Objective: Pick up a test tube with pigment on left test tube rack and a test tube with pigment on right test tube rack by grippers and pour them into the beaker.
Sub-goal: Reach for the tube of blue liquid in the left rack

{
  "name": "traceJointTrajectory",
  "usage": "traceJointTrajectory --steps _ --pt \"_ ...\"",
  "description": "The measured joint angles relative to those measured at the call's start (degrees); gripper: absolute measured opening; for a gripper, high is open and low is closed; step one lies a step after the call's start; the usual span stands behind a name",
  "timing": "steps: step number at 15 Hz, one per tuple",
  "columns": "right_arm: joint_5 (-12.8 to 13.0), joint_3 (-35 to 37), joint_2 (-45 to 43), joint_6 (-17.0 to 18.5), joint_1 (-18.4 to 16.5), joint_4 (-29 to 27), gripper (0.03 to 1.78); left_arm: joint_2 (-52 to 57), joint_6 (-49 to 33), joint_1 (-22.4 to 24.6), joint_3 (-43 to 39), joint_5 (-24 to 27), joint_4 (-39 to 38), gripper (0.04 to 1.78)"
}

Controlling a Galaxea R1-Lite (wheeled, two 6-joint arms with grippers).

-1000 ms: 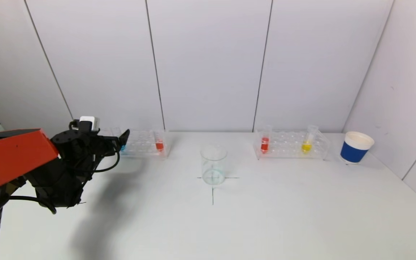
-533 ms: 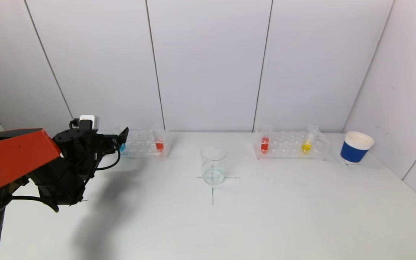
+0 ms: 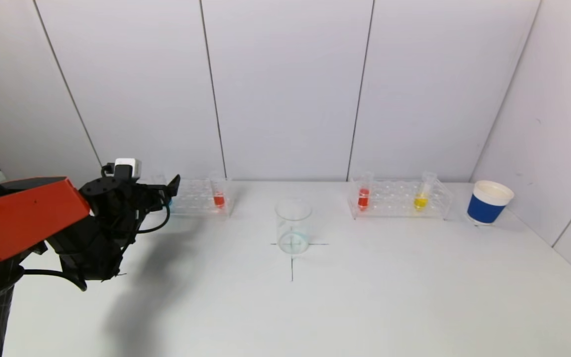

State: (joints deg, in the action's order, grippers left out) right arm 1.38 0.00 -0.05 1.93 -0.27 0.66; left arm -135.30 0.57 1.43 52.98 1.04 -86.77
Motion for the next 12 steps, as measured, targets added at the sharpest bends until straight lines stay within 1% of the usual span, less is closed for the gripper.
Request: traceJointTrajectory --steps 12 --pt "0.02 0.00 0.00 0.00 0.00 0.00 1.71 -1.02 -0.06 -0.22 1.27 -0.10 0.52 1.76"
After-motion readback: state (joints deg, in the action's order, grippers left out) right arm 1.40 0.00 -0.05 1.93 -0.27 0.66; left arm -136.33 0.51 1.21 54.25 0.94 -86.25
